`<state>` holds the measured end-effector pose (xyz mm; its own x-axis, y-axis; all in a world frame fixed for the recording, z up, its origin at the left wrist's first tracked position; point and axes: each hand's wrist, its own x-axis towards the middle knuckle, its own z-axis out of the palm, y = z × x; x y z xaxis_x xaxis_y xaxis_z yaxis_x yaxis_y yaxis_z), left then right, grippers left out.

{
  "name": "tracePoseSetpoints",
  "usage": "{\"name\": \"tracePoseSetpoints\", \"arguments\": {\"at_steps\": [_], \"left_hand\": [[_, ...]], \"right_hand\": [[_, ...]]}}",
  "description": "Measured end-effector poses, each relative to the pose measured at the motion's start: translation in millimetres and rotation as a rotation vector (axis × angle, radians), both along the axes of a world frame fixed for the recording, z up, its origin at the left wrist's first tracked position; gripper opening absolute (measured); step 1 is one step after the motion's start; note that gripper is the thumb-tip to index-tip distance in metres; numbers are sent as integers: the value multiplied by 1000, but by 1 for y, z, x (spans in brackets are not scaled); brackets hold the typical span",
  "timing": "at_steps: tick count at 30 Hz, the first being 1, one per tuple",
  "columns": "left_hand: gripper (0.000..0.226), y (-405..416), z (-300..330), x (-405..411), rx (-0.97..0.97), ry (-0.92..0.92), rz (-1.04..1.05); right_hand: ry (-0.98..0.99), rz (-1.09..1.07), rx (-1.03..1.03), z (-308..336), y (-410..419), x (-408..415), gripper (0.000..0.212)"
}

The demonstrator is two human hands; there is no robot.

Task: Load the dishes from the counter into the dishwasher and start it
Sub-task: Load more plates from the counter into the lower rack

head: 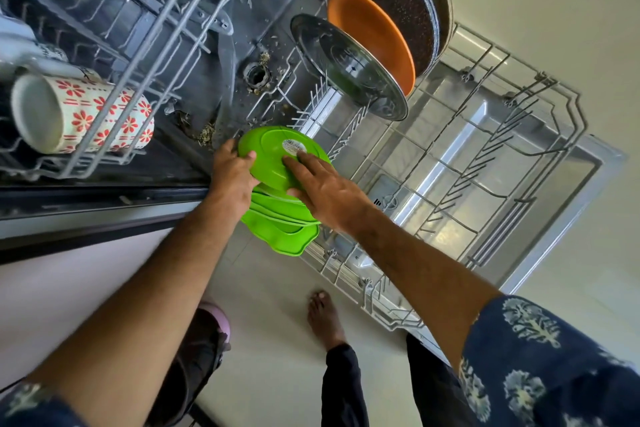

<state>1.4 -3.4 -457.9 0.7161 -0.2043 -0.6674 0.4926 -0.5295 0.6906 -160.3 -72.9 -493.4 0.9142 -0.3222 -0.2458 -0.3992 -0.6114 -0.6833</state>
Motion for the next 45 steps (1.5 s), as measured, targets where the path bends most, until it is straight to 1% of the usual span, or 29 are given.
{"name": "tracePoseSetpoints", "arguments": {"at_steps": [3,9,14,19,22,24,29,31,33,35,36,39,42,45], "left_hand": [[33,-6,1,3,-13,36,15],[34,-1,8,-3,-65,69,15],[31,8,8,-10,-57,68,45],[30,-2,0,0,18,41,43],[25,-6,-6,8,85,13,1],[23,-4,-12,12,137,-2,-59],[26,7,-21,6,203,-99,-313],[46,12,-26,8,268,-214,-464],[65,23,-42,17,380,-330,-640],[78,26,-41,18,462,-343,-750],[81,26,-36,16,485,-338,-807],[78,27,-21,3,548,-393,-954],[81,33,-17,-2,526,-427,-992],[86,40,-15,-4,527,-443,-1085]], "right_hand": [[19,15,-36,2,-2,3,73],[-19,15,-75,3,2,-6,66],[-13,43,-101,3,3,-12,64],[-3,20,-103,-2,3,-2,62],[6,15,-119,-3,1,7,60],[49,52,-129,-7,1,11,61],[118,128,-141,-25,-2,19,64],[123,137,-122,-30,-2,18,64],[115,137,-80,-35,-4,17,64],[108,155,-30,-39,-9,14,64],[100,167,-5,-40,-13,13,64],[85,197,52,-40,-25,9,63],[104,202,93,-41,-29,7,63],[128,187,57,-45,-27,4,65]]}}
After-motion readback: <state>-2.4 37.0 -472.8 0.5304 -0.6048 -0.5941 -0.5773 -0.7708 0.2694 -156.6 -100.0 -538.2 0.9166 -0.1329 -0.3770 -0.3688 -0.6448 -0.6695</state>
